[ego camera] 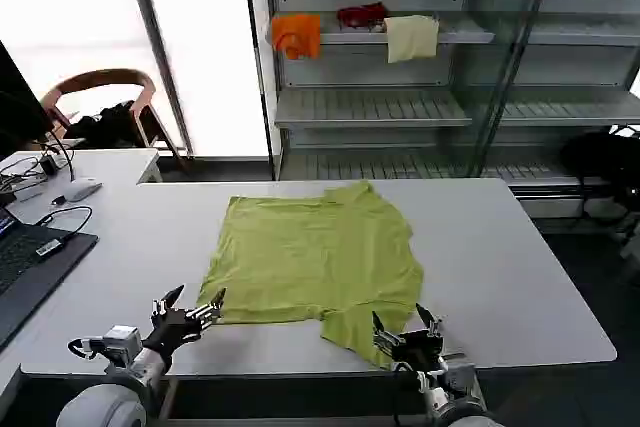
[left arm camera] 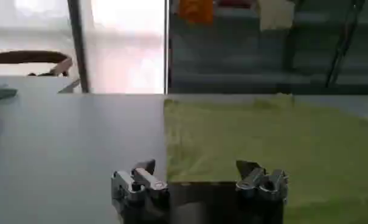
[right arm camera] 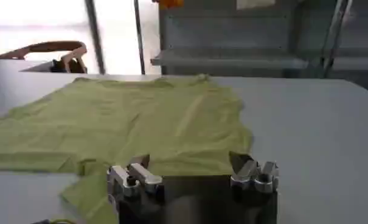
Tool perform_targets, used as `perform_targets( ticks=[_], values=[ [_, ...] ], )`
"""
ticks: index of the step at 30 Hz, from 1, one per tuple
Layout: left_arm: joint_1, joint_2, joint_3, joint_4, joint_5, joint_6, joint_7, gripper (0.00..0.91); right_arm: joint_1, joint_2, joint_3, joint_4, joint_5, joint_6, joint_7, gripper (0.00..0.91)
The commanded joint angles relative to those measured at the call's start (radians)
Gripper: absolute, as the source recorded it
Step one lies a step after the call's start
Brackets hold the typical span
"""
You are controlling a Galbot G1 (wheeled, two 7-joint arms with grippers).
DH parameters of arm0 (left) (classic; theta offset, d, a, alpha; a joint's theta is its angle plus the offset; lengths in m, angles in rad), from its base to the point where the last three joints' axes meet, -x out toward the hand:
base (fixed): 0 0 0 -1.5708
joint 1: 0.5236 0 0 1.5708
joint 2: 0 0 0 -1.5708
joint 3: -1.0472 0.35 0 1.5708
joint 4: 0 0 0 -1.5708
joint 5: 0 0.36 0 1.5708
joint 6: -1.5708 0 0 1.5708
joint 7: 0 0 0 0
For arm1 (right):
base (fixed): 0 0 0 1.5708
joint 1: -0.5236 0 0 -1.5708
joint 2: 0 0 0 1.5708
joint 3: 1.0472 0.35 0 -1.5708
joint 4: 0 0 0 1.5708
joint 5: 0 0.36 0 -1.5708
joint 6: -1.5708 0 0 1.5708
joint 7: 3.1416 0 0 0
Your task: Fold and organize the clothes.
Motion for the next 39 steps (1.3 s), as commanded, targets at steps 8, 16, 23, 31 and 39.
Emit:
perform_targets(
  ticks=[8,16,23,31,39],
  values=[
    [0.043,0.003,0.016,0.012,0.022,0.013,0.004,0.907,-0.055,-0.008,-0.021,0.020,-0.059,-0.001,-0.014,0.907],
    [0.041,0.002,0.026,0.021,0.049,0.013,0.003,0.836,-0.070,-0.011,-0.007,0.024,-0.065,-0.001,-0.023,0.725],
    [0.040,-0.006,0.035,0.034,0.080,0.013,0.000,0.544,-0.065,-0.007,-0.005,-0.034,-0.067,0.000,-0.045,0.453],
    [0.043,-0.010,0.036,0.047,0.081,0.013,0.002,0.020,-0.063,-0.012,-0.011,-0.059,-0.098,-0.002,-0.058,0.000],
    [0.051,-0.014,0.041,0.031,0.069,0.013,0.006,0.000,-0.057,0.005,-0.010,-0.041,-0.065,0.002,-0.050,0.000]
  ],
)
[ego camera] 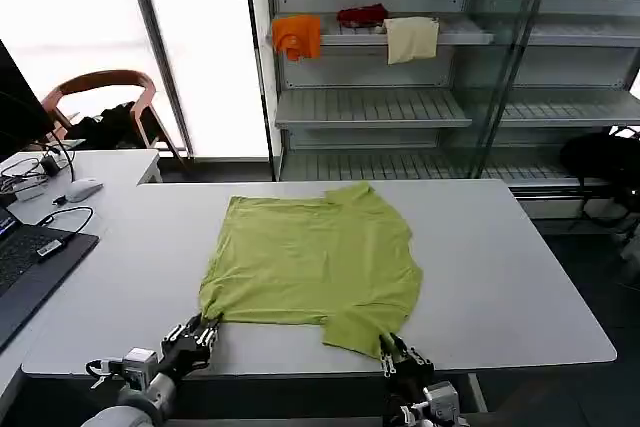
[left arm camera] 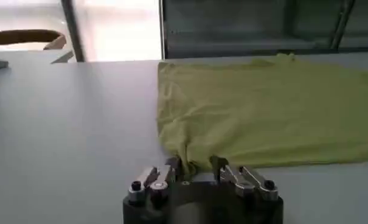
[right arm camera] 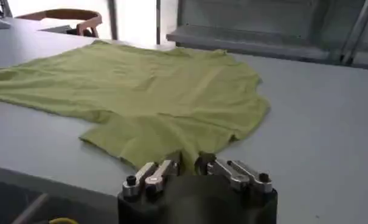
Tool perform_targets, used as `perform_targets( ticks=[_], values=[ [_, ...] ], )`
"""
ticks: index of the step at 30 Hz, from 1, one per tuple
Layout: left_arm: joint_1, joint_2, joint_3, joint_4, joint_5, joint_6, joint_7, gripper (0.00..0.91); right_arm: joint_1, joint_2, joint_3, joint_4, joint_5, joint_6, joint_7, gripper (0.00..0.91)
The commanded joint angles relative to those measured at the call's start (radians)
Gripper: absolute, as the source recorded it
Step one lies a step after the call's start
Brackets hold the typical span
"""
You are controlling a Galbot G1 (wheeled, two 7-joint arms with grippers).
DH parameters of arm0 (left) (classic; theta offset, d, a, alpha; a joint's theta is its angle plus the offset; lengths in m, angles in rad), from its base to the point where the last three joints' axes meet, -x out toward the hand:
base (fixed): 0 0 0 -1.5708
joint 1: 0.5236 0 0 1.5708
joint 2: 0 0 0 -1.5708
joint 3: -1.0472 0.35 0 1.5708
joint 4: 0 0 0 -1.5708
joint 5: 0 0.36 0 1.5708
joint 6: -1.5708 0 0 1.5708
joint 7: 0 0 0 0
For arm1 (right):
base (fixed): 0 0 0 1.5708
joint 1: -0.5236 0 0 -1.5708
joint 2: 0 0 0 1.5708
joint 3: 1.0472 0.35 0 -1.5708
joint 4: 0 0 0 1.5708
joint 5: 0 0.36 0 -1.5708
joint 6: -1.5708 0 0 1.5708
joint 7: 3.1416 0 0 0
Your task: Fold and organize the clothes.
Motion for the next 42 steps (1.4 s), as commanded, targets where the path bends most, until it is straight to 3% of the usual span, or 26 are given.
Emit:
perform_targets(
  ticks=[1,7,17,31,42],
  values=[
    [0.002,0.000,0.002,-0.006,0.000,0.004,0.001,0.000,-0.006,-0.002,-0.004,0.000,0.014,-0.003,-0.004,0.000],
    [-0.001,-0.008,-0.007,-0.045,-0.020,0.004,-0.005,0.000,0.025,0.015,0.014,0.051,0.053,0.005,0.009,0.000],
    [-0.061,-0.014,-0.064,-0.065,-0.025,0.005,0.015,0.000,0.123,0.038,0.027,0.054,0.033,-0.005,0.014,0.000],
    [-0.263,-0.038,0.010,0.078,0.079,0.006,0.070,0.000,0.395,0.088,0.024,-0.125,0.007,-0.006,0.008,0.000],
    [-0.353,-0.056,0.040,0.155,0.185,0.005,0.069,0.000,0.500,0.105,0.025,-0.270,-0.019,-0.005,-0.029,0.000]
  ],
)
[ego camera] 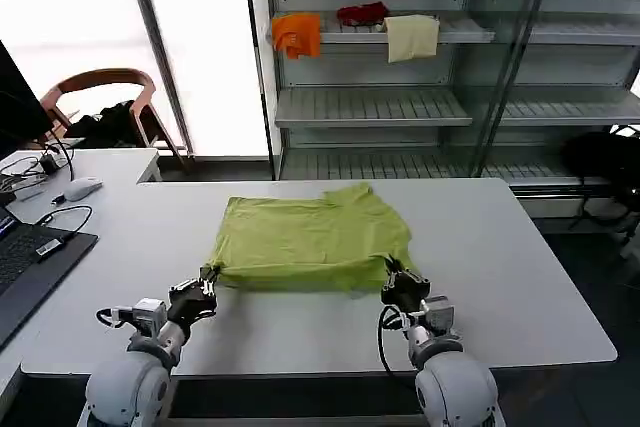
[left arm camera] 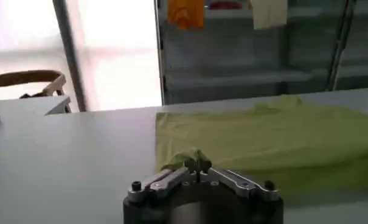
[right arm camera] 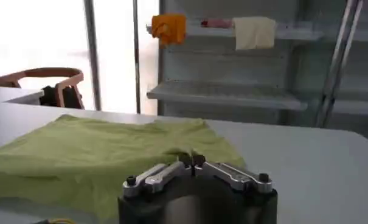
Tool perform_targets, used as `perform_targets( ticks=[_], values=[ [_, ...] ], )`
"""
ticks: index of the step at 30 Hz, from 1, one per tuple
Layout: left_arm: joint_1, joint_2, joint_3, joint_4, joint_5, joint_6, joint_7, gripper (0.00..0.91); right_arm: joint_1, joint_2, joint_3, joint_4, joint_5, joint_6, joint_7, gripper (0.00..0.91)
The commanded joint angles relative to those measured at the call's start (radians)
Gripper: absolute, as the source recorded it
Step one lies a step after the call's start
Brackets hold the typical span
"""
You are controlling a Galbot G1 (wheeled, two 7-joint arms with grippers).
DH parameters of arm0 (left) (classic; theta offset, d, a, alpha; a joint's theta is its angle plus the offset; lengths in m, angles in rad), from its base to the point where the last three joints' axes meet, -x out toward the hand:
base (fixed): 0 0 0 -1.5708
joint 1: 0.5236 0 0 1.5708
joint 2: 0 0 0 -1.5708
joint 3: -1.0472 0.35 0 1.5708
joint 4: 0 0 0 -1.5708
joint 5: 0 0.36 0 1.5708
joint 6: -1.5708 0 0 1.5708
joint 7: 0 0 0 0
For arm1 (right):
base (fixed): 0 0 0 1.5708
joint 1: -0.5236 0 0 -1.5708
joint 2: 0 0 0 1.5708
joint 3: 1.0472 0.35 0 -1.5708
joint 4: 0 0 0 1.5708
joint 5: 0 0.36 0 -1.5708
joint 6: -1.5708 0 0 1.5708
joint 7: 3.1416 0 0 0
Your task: Fold and organize the clothes.
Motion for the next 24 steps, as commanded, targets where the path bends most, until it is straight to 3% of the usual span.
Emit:
perform_targets(
  ticks=[1,7,8,9,10,11,17,24],
  values=[
    [-0.070,-0.004,0.019,0.052,0.060,-0.001,0.005,0.000,0.074,0.010,0.003,-0.077,-0.005,0.001,-0.008,0.000],
    [-0.078,-0.008,0.029,0.082,0.091,-0.002,0.008,0.010,0.117,0.013,-0.004,-0.143,-0.036,0.002,-0.011,0.000],
    [-0.079,-0.010,0.029,0.089,0.092,-0.002,0.008,0.010,0.122,0.015,-0.003,-0.148,-0.041,0.002,-0.012,0.212],
    [-0.080,-0.011,0.029,0.092,0.093,-0.002,0.007,0.262,0.125,0.016,-0.003,-0.155,-0.045,0.002,-0.013,0.907],
    [-0.082,-0.013,0.029,0.097,0.096,-0.002,0.006,0.715,0.128,0.017,-0.003,-0.159,-0.047,0.002,-0.013,0.907],
    [-0.082,-0.013,0.029,0.099,0.098,-0.002,0.006,0.907,0.132,0.016,-0.004,-0.163,-0.054,0.002,-0.013,0.907],
    [-0.099,-0.019,0.029,0.109,0.107,-0.012,-0.020,0.907,0.164,0.037,0.000,-0.203,-0.109,0.035,0.010,0.907],
    [-0.125,-0.018,0.020,0.099,0.113,-0.024,-0.033,0.907,0.213,0.039,0.016,-0.233,-0.108,0.046,0.035,0.907]
  ],
)
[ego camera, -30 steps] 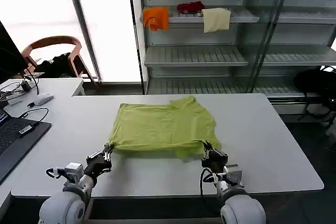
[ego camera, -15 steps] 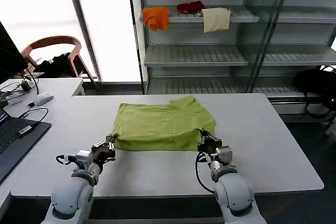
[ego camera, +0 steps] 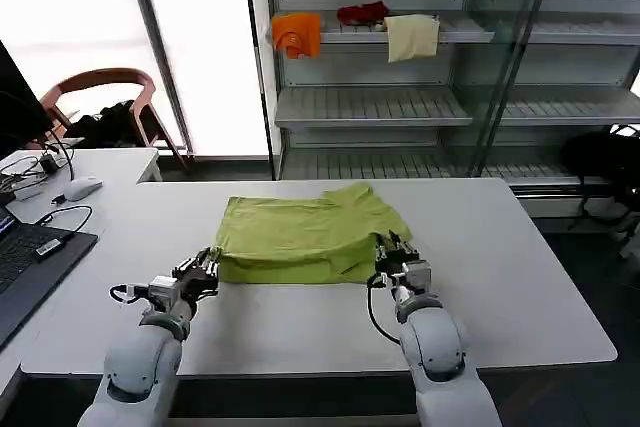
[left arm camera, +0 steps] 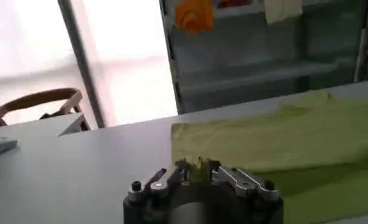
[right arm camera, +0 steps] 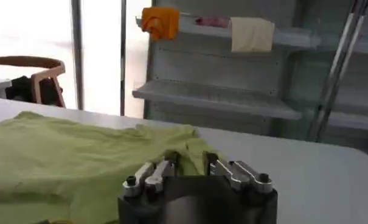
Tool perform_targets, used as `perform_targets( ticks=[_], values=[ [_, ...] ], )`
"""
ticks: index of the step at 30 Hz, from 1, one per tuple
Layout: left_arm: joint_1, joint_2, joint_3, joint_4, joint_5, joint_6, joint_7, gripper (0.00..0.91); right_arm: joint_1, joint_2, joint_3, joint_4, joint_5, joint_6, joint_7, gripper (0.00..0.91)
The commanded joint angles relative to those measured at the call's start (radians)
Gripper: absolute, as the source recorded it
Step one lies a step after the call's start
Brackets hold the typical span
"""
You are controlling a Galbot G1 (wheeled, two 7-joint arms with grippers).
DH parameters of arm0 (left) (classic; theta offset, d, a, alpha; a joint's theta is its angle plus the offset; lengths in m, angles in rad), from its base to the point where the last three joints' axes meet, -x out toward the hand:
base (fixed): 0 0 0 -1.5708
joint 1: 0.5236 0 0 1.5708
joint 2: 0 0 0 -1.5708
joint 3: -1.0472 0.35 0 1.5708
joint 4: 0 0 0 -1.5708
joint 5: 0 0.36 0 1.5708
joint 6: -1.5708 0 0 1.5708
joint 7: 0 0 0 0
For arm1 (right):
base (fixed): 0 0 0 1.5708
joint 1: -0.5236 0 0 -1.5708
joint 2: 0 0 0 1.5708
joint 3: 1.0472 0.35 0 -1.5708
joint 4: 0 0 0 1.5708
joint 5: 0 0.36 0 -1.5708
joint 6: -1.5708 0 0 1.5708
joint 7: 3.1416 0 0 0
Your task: Fold and organize the clothes.
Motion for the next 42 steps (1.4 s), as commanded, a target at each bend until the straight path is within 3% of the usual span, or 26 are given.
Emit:
perform_targets(
  ticks=[1,11,19,34,40,42],
  values=[
    [-0.021,0.000,0.000,0.010,0.013,-0.005,-0.009,0.907,0.041,0.008,0.001,-0.040,-0.023,0.017,0.014,0.907],
    [0.017,0.010,-0.030,-0.015,-0.011,0.002,0.000,0.907,-0.039,-0.047,0.055,0.030,0.016,-0.011,-0.027,0.907],
    [0.062,0.006,-0.030,-0.019,-0.011,-0.013,0.011,0.907,-0.009,-0.055,0.092,0.018,0.113,-0.026,0.000,0.907],
    [0.076,0.009,-0.024,0.011,-0.002,0.012,0.035,0.907,-0.215,-0.061,0.095,0.101,0.086,-0.026,-0.035,0.907],
    [0.074,0.007,-0.015,0.024,0.004,0.012,0.034,0.907,-0.229,-0.061,0.091,0.089,0.084,-0.024,-0.034,0.796],
    [0.071,0.005,-0.010,0.028,0.005,0.011,0.035,0.907,-0.230,-0.060,0.092,0.080,0.085,-0.021,-0.034,0.645]
  ],
)
